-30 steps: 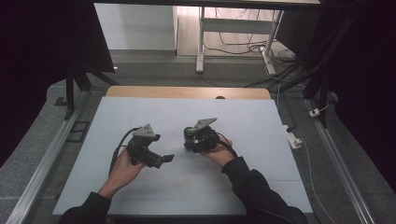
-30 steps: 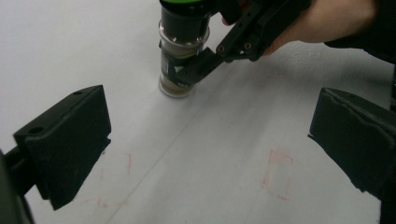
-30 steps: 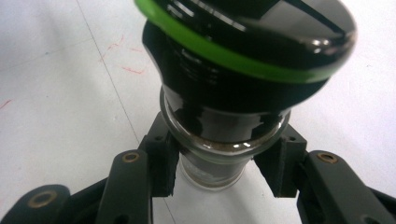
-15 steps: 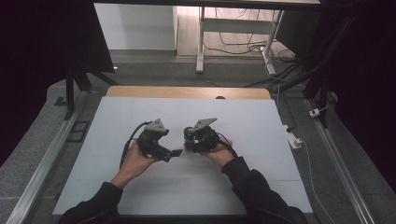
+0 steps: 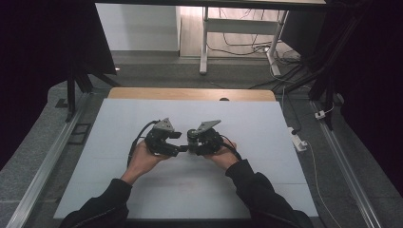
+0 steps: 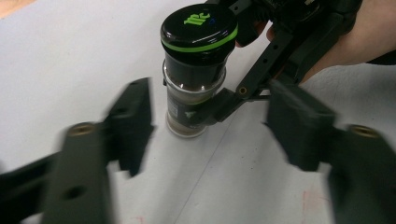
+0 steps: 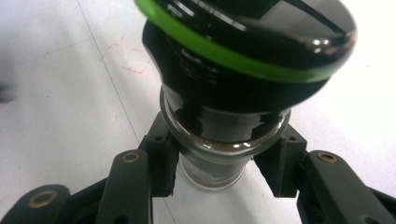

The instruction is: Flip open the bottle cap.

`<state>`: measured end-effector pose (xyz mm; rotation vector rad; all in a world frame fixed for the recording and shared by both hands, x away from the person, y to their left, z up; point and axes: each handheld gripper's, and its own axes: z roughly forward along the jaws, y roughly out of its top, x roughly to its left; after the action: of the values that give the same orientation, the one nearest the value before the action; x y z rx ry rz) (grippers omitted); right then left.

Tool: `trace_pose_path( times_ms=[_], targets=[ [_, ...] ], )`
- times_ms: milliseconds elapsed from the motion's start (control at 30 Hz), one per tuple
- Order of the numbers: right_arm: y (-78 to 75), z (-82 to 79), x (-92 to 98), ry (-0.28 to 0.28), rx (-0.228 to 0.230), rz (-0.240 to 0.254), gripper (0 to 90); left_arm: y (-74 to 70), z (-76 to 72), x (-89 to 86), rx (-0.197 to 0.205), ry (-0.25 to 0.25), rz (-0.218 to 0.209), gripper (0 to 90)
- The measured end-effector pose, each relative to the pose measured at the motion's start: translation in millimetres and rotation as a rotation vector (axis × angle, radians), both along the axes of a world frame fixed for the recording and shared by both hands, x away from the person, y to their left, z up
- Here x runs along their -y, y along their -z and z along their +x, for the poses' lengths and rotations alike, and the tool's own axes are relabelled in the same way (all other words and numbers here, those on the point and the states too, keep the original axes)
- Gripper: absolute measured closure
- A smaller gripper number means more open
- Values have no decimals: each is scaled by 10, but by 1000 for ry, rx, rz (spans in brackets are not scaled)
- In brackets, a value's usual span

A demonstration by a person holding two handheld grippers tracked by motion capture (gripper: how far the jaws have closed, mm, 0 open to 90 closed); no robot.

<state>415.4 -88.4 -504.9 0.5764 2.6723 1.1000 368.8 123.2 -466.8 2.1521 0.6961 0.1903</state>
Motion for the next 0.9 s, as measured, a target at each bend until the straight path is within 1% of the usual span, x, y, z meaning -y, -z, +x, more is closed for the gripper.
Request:
trace_pose_path(
  times_ms=[67, 200, 267, 333, 367, 433, 467, 667, 800, 900],
  targets=[
    [0, 0, 0, 0, 0, 0, 527, -4, 7, 14, -2, 7, 5, 498],
    [-1, -1, -1, 0, 0, -1, 527, -7, 3, 39, 2, 11, 10, 683],
    [0, -1, -1, 0, 0, -1, 527, 4, 7, 73, -8, 23, 16, 781],
    [0, -1, -1, 0, 0, -1, 527, 14, 10, 89, -11, 27, 21, 849],
    [-1, -2, -2, 1, 0, -1, 527, 33, 13, 118, -8, 31, 33, 875],
    [-1, -2, -2, 1, 0, -1, 527, 38, 13, 127, -5, 30, 32, 886],
    [-1, -2, -2, 1, 0, -1, 527, 38, 18, 139, -7, 30, 23, 886],
    [0, -3, -2, 2, 0, -1, 527, 21, 30, 169, -6, 29, 27, 888],
    [0, -2, -1, 8, -6, 5, 527, 4, 23, 181, 0, 31, 39, 888],
    [-1, -1, 0, 9, -7, 5, 527, -19, 16, 173, 2, 37, 35, 888]
  ],
)
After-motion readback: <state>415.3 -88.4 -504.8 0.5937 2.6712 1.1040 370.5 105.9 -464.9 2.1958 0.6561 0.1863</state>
